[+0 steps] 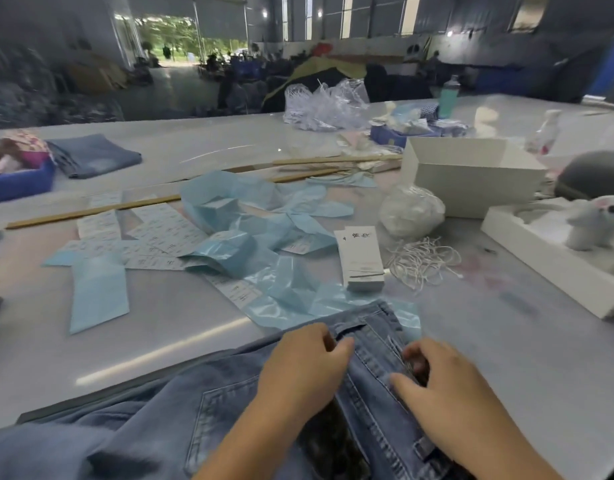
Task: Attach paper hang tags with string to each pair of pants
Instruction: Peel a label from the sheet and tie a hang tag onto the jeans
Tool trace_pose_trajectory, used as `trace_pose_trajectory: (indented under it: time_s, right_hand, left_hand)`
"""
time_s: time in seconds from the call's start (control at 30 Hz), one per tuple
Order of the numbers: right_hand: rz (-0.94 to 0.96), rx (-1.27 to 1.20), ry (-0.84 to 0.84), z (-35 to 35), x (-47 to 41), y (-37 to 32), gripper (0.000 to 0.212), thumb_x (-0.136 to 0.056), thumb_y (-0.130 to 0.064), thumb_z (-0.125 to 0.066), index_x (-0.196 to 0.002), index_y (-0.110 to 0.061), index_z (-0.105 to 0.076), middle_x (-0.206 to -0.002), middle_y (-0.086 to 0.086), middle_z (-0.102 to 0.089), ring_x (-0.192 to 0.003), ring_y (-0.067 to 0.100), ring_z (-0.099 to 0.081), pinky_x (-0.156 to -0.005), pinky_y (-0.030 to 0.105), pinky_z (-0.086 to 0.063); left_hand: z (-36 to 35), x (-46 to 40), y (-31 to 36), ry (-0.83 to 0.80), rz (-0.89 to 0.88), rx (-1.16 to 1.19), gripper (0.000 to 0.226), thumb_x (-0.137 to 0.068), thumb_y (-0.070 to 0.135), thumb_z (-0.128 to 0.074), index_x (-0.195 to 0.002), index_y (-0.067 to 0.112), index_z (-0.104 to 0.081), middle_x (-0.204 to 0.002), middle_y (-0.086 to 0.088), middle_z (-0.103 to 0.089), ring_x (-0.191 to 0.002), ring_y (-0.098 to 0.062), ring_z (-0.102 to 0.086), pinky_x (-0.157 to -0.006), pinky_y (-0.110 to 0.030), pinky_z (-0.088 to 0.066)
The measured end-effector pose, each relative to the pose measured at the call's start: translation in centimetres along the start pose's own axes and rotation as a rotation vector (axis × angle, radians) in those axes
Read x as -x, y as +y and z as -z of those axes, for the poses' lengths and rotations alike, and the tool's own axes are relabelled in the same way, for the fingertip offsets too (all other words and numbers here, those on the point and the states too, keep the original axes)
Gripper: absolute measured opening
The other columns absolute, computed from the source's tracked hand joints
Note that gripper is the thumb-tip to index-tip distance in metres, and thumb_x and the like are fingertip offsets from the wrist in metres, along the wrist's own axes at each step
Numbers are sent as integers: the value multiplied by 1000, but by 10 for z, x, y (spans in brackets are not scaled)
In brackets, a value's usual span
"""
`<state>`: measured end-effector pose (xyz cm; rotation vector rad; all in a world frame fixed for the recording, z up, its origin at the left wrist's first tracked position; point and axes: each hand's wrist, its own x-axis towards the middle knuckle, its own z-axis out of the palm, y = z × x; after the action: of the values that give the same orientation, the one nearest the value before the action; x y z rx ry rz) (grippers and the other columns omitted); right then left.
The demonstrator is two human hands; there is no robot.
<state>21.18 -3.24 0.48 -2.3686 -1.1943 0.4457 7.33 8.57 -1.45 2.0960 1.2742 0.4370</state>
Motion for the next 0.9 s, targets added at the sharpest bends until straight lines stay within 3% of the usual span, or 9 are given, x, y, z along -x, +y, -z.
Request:
trace_pose_trajectory:
  time_s: [0.13, 0.27, 0.4, 0.53, 0.6, 0.67, 0.77, 0.83, 0.9]
  right_hand:
    - [-100, -59, -72, 3, -21, 0, 18, -79, -39, -71, -81, -29, -56, -79, -10, -60, -74, 5, -56, -61, 23, -40]
    - [-132, -124, -124, 1, -37, 6, 13, -76, -32, -70, -78, -21, -63, -70, -4, -65, -64, 10, -60, -56, 29, -41]
    - [-97, -442, -222, -1, -39, 6, 5, -81, -13, -66, -84, -16, -68, -66, 4, -69, -56, 19, -60, -62, 36, -49]
    - [-36, -581, -227, 2, -31, 6, 14, -85, -8, -66, -92, -21, -64, -63, -5, -60, -50, 6, -49, -52, 21, -41]
    - [-33, -485, -212, 4, -28, 10, 22, -81, -25, -76, -96, -28, -60, -78, -6, -62, -64, 8, -56, -64, 25, -46]
    - [-42, -416, -268, 9, -23, 13, 36, -73, -50, -80, -98, -35, -58, -89, -7, -64, -78, 7, -61, -70, 26, -46]
    - [-19, -433, -343, 14, -13, 7, 57, -52, -81, -72, -95, -48, -55, -98, -23, -59, -88, -8, -57, -72, 18, -42]
    - [22, -385, -315, 12, -6, -2, 54, -57, -81, -68, -98, -50, -50, -106, -30, -54, -89, -12, -53, -75, 14, -40]
    - [80, -265, -238, 6, 1, -12, 58, -67, -74, -67, -114, -52, -40, -126, -26, -48, -107, -6, -50, -92, 20, -39]
  left_hand:
    - [-16, -14, 23, -131, 37, -223, 62, -79, 81, -36, -79, 20, -49, -89, 1, -64, -84, -20, -60, -61, -33, -37]
    - [-27, -25, 31, -178, 127, -359, 81, -65, 91, -33, -94, 20, -61, -101, -3, -66, -93, -25, -61, -65, -34, -40]
    - [-31, -30, 34, -179, 198, -347, 59, -71, 72, -42, -98, 21, -58, -108, -2, -65, -90, -25, -59, -66, -32, -41]
    - [-26, -27, 31, -158, 202, -275, 28, -77, 48, -47, -84, 21, -52, -94, 0, -60, -83, -22, -55, -65, -32, -37]
    - [-18, -21, 26, -134, 193, -50, 22, -72, 43, -49, -70, 21, -53, -76, 3, -57, -76, -22, -55, -64, -31, -38]
    - [-6, -8, 15, -68, 218, 437, 19, -67, 36, -52, -58, 20, -55, -59, 4, -52, -66, -21, -50, -66, -32, -41]
    - [9, 15, -2, 8, 324, 1108, 14, -77, 14, -55, -64, 17, -57, -65, -8, -49, -64, -23, -50, -64, -36, -44]
    - [16, 32, -5, -26, 318, 1364, 6, -65, 18, -58, -67, 16, -54, -62, -8, -47, -56, -22, -50, -59, -34, -42]
    - [23, 40, 0, -35, 276, 1491, 23, -56, 22, -58, -77, 13, -55, -65, -9, -51, -58, -23, -53, -60, -35, -46]
